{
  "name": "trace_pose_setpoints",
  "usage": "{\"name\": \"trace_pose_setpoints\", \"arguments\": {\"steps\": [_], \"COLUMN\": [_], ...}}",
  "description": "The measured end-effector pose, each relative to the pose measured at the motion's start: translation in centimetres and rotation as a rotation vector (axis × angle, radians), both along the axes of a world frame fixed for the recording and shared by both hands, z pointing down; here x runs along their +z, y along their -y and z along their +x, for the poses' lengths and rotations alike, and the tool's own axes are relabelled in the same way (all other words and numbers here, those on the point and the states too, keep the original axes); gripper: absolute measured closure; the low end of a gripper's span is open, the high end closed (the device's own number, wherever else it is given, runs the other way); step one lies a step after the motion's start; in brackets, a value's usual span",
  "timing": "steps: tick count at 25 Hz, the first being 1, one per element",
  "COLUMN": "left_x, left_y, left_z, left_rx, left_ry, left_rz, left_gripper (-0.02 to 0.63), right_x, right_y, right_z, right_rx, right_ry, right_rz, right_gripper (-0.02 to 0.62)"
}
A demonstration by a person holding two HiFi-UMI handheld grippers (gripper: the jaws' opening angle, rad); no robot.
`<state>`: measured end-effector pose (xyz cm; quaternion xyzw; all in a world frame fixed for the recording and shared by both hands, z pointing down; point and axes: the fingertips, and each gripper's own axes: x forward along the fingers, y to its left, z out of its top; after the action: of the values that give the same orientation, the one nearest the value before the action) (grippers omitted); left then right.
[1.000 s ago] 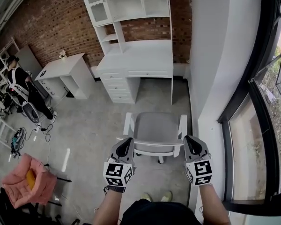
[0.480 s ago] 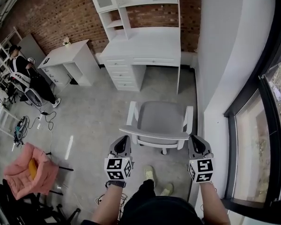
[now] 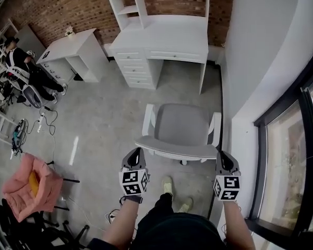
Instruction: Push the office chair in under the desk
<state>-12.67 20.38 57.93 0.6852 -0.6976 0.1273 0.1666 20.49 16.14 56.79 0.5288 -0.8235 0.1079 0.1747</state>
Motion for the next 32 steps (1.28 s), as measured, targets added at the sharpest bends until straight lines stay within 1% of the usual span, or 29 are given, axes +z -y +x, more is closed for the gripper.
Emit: {"name": "trace_pose_setpoints", "arguments": {"steps": [4, 8, 9, 10, 11, 12, 13, 16, 18, 20, 22, 26, 29, 32], "left_x": [2.2, 4.7, 5.3, 5.9, 6.5, 7.2, 7.8, 10.2, 11.7, 13.0, 13.9, 14.9, 15.6, 16.7], "left_y": [2.1, 3.8, 4.2, 4.5, 4.7, 5.0, 5.2, 5.7, 5.7, 5.7, 6.1, 7.1, 7.4, 7.9], "left_z": [-3.2, -6.0, -6.5, -6.8, -7.1, -7.3, -7.4, -7.6, -7.7, -7.9, -7.8, -7.1, -7.3, -7.3], "left_rx": [-0.109, -0.221, -0.240, -0.256, -0.270, -0.285, -0.301, -0.360, -0.408, -0.454, -0.472, -0.475, -0.502, -0.529], "left_ry": [-0.072, -0.160, -0.178, -0.196, -0.216, -0.241, -0.271, -0.381, -0.454, -0.513, -0.552, -0.575, -0.602, -0.655], "left_rz": [-0.025, -0.062, -0.073, -0.084, -0.095, -0.107, -0.119, -0.162, -0.194, -0.225, -0.245, -0.268, -0.270, -0.294], "left_gripper": [0.598, 0.597, 0.588, 0.558, 0.534, 0.516, 0.497, 0.476, 0.453, 0.419, 0.414, 0.414, 0.414, 0.415], "right_x": [2.2, 4.6, 5.3, 5.9, 6.6, 7.2, 7.8, 10.0, 11.3, 12.6, 13.8, 16.0, 17.3, 18.1], "right_y": [2.0, 4.1, 4.4, 4.7, 4.9, 5.1, 5.2, 5.7, 5.7, 5.7, 5.8, 6.1, 6.3, 6.7], "right_z": [0.6, 1.8, 2.1, 2.3, 2.6, 2.8, 3.1, 4.1, 4.8, 5.1, 5.1, 4.2, 4.0, 4.3], "right_rx": [0.081, 0.185, 0.211, 0.234, 0.257, 0.280, 0.305, 0.398, 0.474, 0.543, 0.592, 0.651, 0.696, 0.741], "right_ry": [0.013, 0.081, 0.095, 0.107, 0.121, 0.135, 0.150, 0.208, 0.269, 0.338, 0.400, 0.492, 0.531, 0.575], "right_rz": [-0.041, -0.094, -0.111, -0.128, -0.147, -0.166, -0.185, -0.243, -0.288, -0.334, -0.378, -0.459, -0.484, -0.511], "right_gripper": [0.591, 0.591, 0.590, 0.585, 0.558, 0.512, 0.489, 0.439, 0.406, 0.392, 0.390, 0.390, 0.390, 0.391]}}
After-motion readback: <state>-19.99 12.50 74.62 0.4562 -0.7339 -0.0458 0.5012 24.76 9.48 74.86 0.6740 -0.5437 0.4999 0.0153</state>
